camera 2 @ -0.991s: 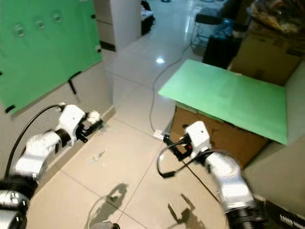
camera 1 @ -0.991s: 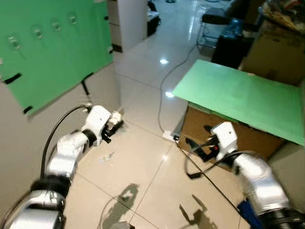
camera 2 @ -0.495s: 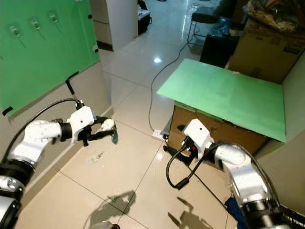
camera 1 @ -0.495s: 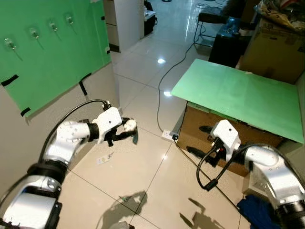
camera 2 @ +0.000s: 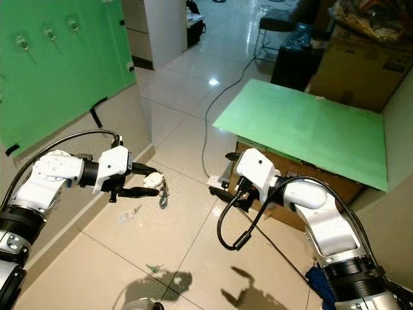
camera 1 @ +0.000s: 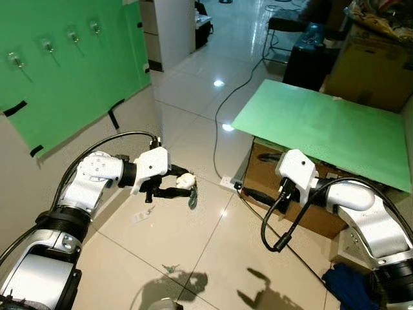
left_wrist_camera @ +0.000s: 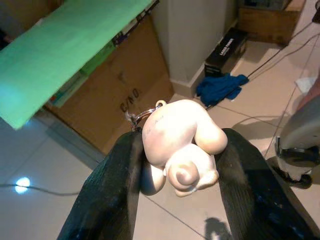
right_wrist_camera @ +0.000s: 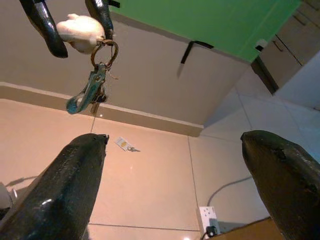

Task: Hang keys on a hook

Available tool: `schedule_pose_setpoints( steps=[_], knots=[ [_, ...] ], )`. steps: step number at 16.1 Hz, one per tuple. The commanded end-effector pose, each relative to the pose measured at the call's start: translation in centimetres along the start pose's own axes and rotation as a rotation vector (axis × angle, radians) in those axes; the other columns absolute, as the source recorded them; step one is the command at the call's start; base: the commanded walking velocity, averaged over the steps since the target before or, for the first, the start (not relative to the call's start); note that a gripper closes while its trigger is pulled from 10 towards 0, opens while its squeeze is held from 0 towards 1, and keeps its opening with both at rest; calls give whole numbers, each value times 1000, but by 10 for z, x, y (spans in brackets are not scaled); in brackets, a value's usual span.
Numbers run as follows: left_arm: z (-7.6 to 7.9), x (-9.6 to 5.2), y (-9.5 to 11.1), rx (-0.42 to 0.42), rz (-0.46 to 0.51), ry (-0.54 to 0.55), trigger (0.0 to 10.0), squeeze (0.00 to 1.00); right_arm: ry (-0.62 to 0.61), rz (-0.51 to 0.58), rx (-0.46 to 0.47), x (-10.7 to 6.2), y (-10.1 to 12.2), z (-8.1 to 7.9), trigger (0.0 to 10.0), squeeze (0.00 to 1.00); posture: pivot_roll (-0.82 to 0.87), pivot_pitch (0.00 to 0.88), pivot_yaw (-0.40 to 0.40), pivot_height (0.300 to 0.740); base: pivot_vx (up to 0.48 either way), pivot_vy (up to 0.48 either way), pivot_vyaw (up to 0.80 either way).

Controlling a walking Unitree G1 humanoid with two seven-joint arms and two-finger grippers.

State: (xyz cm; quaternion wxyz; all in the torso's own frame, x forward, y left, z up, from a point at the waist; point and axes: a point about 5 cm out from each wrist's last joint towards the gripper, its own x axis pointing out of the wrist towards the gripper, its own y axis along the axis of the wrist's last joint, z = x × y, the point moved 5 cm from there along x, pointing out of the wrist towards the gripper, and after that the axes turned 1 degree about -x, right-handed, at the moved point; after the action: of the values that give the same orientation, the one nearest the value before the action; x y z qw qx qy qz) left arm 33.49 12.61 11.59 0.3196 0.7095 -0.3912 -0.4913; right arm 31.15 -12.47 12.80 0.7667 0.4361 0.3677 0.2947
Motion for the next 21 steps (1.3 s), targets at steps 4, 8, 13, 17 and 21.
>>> schedule_pose_setpoints(
  steps=[4, 8, 13, 17, 21],
  knots=[
    [2, 8, 27, 294, 16, -44, 10000, 0, 128, -31, -149, -1, 5, -10, 10000, 0, -58, 0, 19, 740, 0, 0, 0],
    [4, 17, 41, 490, 9, -70, 10000, 0, 142, -45, -181, -1, 3, -7, 10000, 0, -54, 0, 17, 740, 0, 0, 0],
    [8, 21, 50, 575, 53, -83, 10000, 0, 126, 14, -174, 9, 10, -13, 10000, 0, -55, 0, 23, 740, 0, 0, 0],
    [13, 28, 60, 675, 77, -122, 10000, 0, 189, -26, -274, 8, 3, -15, 10000, 0, -61, 0, 33, 740, 0, 0, 0],
    [14, 29, 65, 682, 110, -107, 10000, 0, 137, 46, -196, 14, 12, -14, 10000, 0, -56, 0, 25, 740, 0, 0, 0]
  ],
)
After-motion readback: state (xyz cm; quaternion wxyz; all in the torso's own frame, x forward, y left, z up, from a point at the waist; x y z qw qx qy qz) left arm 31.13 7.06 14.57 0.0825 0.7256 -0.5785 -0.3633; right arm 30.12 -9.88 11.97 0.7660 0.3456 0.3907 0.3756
